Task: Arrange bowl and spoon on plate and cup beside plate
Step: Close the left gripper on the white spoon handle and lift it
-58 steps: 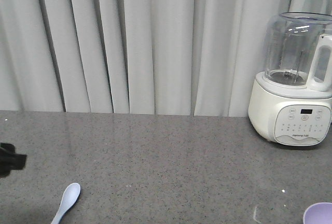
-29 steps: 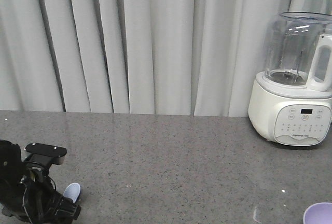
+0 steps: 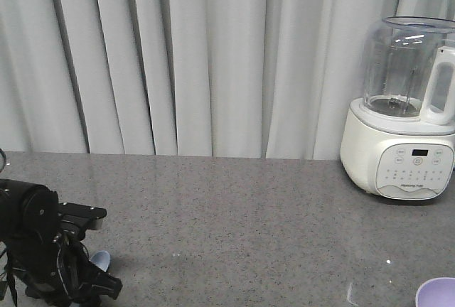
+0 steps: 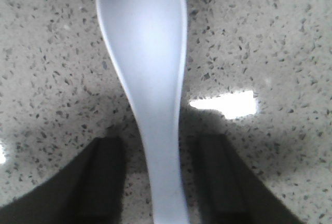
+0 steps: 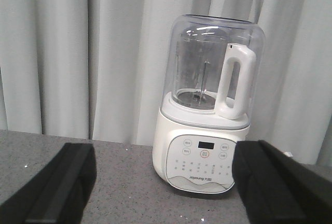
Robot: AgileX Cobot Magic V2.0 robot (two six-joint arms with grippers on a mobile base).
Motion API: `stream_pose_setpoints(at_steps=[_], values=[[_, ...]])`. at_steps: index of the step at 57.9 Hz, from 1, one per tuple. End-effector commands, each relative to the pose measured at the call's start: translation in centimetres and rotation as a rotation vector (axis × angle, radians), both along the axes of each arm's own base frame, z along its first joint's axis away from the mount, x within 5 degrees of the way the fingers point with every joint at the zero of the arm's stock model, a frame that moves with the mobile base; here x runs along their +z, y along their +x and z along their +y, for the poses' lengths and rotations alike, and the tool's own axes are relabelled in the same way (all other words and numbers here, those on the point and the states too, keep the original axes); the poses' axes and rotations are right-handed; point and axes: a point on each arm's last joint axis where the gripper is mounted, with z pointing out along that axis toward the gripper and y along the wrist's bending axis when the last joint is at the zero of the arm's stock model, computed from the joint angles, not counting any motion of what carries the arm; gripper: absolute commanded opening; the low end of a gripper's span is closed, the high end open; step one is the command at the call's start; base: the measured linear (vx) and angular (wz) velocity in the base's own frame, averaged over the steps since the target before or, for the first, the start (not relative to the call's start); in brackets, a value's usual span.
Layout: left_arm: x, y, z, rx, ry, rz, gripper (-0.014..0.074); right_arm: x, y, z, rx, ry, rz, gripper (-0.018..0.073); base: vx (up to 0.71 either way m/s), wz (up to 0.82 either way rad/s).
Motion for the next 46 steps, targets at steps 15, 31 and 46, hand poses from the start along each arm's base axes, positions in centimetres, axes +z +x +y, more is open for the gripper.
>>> stream_pose_setpoints(at_steps=[15, 31, 46], values=[[2.6, 0.0, -0.4, -0.008, -0.028, -0.086, -0.0008, 1.7, -0.2, 0.2, 0.019, -0.052, -0.101, 0.0581, 0.0, 0.0], [12.0, -2.8, -0.4, -0.035, -0.222, -0.475, -0.0006, 0.9, -0.2, -0.1, -0.007, -0.049, -0.012, 0.0581, 0.0, 0.0], [17.5, -6.4, 0.4, -0.074, -0.29, -0.681, -0.0003, 0.2, -0.2, -0.3, -0.03, -0.046, 0.064, 0.0581, 0.0, 0.0]])
